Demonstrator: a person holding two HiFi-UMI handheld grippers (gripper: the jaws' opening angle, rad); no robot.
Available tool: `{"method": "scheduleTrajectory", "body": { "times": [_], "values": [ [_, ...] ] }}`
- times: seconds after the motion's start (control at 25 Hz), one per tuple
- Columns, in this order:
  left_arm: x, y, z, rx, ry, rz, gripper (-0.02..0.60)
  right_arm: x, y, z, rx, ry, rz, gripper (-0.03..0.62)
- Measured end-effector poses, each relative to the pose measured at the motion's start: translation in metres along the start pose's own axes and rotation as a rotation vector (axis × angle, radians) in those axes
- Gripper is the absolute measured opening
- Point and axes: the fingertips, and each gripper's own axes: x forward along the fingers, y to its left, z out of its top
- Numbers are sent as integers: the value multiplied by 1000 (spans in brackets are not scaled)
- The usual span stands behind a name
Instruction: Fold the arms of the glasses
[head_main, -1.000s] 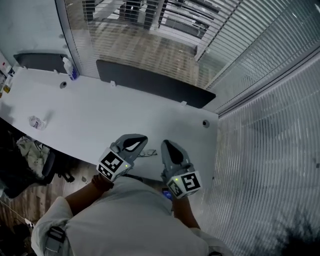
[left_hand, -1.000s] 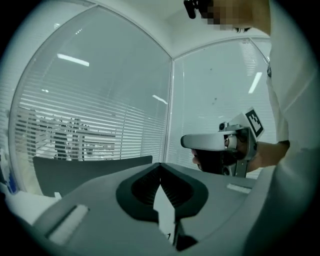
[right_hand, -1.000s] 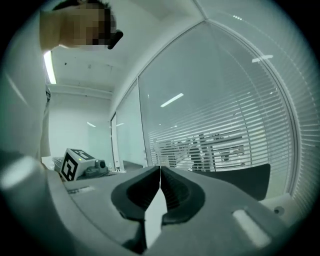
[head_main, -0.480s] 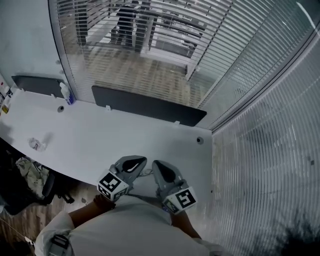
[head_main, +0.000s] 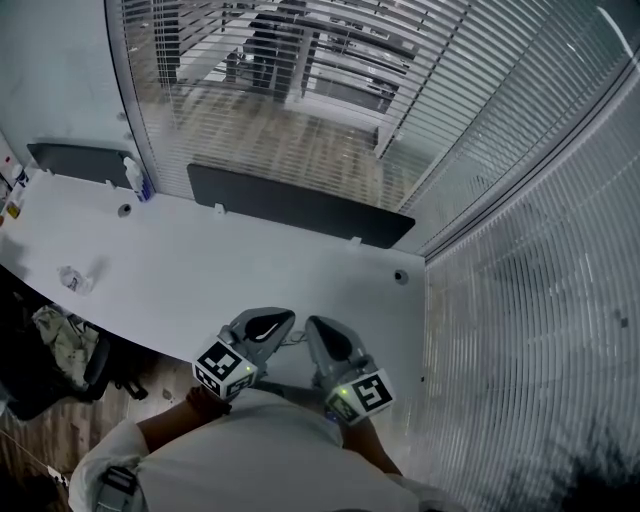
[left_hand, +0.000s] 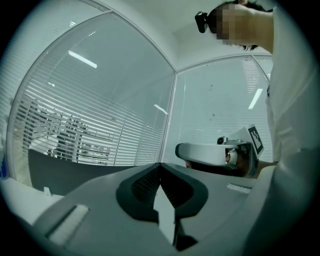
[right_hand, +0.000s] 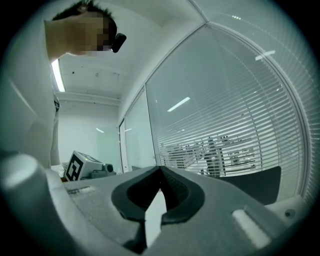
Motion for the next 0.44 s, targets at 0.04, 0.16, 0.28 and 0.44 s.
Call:
{"method": "scheduleTrajectory", "body": {
  "times": [0.04, 0.16, 0.28, 0.44],
  "values": [
    [1, 0, -1, 0, 1, 1, 3, -1, -1, -1, 5, 2, -2, 0],
    [1, -4, 0, -4, 1, 1, 3, -3, -2, 0, 14, 5, -10, 0],
    [0, -9, 0, -4, -1, -3, 3, -7, 0, 0, 10, 5, -14, 0],
    [-1, -12, -4, 3, 1, -3, 3, -11, 1, -1, 0, -2, -15, 0]
  ]
}}
